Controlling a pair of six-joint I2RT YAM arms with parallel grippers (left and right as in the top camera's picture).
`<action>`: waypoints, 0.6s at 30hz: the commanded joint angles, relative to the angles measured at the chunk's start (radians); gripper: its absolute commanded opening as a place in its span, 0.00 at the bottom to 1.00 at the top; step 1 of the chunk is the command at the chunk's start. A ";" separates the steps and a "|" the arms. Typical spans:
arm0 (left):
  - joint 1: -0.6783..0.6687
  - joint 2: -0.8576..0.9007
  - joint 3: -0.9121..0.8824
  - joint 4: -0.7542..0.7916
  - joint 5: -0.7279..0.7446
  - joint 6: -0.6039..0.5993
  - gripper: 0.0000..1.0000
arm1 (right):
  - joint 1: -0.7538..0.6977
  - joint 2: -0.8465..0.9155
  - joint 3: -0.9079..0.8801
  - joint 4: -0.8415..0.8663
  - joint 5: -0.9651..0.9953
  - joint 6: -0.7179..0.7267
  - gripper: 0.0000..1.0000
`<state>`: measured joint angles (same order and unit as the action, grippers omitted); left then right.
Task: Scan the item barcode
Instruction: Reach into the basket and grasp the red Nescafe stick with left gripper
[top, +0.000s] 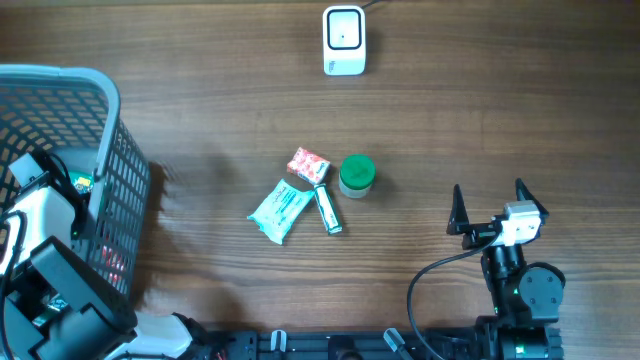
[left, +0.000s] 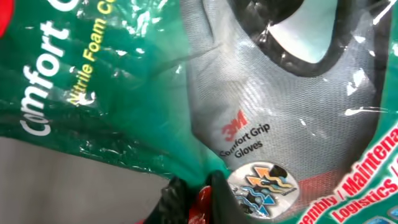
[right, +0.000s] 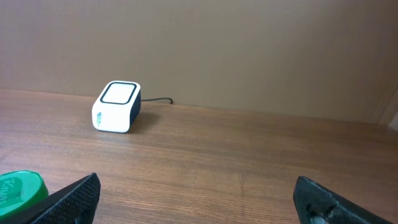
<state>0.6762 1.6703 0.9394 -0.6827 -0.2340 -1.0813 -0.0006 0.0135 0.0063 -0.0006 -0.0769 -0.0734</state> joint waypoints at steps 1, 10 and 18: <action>0.008 0.080 -0.072 -0.021 0.061 0.071 0.04 | 0.004 -0.006 -0.001 0.003 0.010 -0.006 1.00; 0.008 -0.094 0.035 -0.106 0.062 0.087 0.04 | 0.004 -0.006 -0.001 0.003 0.010 -0.005 1.00; 0.008 -0.360 0.229 -0.220 0.057 0.109 0.04 | 0.004 -0.006 -0.001 0.003 0.010 -0.005 1.00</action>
<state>0.6773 1.4105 1.1202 -0.8940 -0.1761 -0.9916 -0.0006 0.0135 0.0063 -0.0006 -0.0769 -0.0734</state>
